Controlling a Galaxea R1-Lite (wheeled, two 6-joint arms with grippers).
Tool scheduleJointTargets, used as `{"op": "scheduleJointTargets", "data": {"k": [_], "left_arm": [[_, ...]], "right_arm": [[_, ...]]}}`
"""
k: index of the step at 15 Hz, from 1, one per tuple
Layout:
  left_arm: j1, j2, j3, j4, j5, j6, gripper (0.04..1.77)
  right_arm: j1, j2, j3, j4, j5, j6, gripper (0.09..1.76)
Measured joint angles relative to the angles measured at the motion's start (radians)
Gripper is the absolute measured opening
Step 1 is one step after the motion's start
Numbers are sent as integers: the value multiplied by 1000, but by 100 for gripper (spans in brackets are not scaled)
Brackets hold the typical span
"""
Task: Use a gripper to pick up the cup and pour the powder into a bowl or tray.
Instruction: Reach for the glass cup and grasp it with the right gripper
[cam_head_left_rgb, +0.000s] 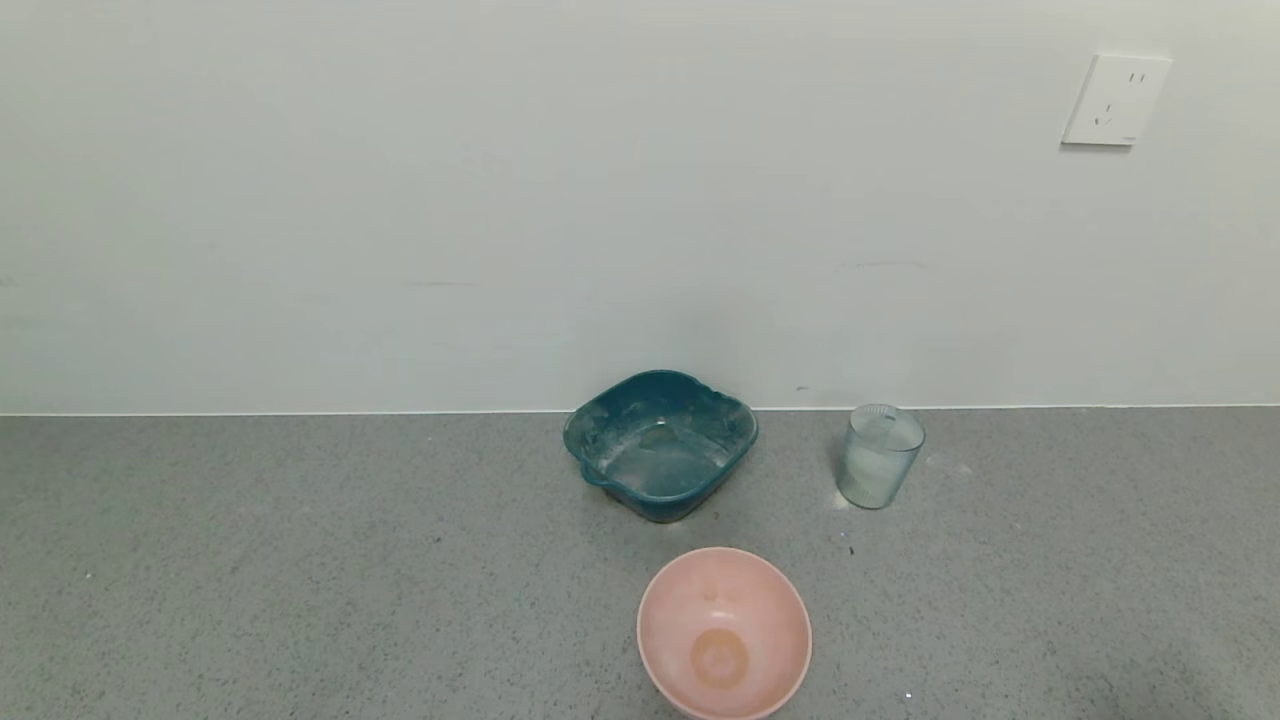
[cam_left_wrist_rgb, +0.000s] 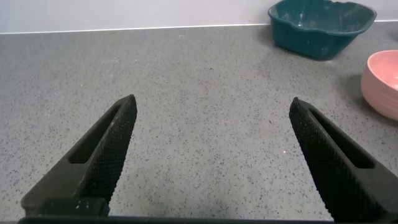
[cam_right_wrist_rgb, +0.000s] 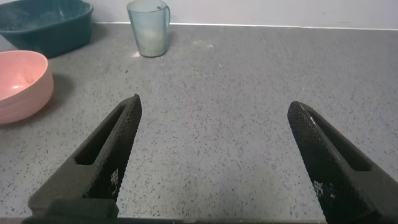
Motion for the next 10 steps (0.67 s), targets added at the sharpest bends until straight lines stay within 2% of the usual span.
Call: {"op": "scheduleJointTargets", "data": {"k": [3,6,10], "left_arm": [[0,0,0,0,0,0,176],[0,0,0,0,0,0,176],[0,0,0,0,0,0,176]], "right_arm": [[0,1,-8,-2,1,1,171],[3,42,-139,17,-1,8,171],[3,221,-340,18,-2,8,171]]}}
